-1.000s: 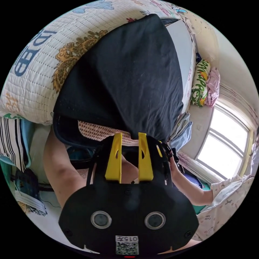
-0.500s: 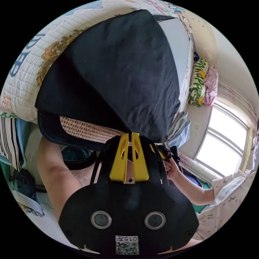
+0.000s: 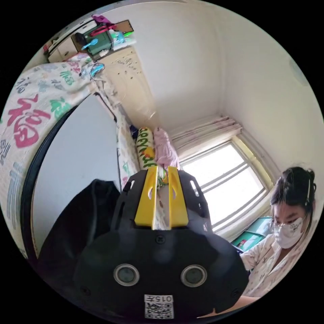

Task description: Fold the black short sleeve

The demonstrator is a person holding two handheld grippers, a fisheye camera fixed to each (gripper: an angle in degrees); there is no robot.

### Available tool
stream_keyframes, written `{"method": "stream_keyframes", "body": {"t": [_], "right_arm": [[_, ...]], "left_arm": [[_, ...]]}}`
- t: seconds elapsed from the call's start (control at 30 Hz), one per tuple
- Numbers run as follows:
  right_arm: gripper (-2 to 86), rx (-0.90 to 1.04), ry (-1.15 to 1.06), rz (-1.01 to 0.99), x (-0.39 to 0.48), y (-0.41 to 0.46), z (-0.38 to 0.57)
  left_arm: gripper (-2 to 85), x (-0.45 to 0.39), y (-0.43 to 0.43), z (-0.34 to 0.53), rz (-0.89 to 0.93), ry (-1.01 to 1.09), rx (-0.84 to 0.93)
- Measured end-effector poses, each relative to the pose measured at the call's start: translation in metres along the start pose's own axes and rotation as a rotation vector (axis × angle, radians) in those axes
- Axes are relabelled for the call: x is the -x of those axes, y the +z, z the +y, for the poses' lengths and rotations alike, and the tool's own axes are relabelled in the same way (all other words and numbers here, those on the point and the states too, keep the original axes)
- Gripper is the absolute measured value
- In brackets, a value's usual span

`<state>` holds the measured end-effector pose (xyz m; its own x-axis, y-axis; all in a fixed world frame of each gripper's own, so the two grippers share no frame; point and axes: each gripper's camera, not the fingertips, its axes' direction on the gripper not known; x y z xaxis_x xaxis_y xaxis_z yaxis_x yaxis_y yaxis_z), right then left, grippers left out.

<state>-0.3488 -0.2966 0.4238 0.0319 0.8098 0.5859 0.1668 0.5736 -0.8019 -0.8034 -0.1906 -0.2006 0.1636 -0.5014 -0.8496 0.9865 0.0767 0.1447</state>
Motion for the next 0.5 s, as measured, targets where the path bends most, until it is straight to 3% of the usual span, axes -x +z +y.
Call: {"method": "stream_keyframes", "body": {"t": [0.1,0.23,0.37,0.5], "right_arm": [[5.7,0.112,-0.159,0.006,0.021,0.009,0.034],[6.6,0.362,-0.174,0.177,-0.015,0.014,0.142],[8.1,0.635,-0.018,0.428,-0.066,0.015,0.280],[8.9,0.586,0.309,0.566,-0.110,-0.036,0.355]], "left_arm": [[6.2,-0.014,-0.001,0.012,-0.082,0.121,0.077],[7.8,0.007,-0.034,0.080,-0.269,0.074,0.243],[9.7,0.039,-0.093,0.191,-0.615,-0.126,0.498],[11.4,0.042,-0.157,0.271,-0.750,-0.383,0.537]]}}
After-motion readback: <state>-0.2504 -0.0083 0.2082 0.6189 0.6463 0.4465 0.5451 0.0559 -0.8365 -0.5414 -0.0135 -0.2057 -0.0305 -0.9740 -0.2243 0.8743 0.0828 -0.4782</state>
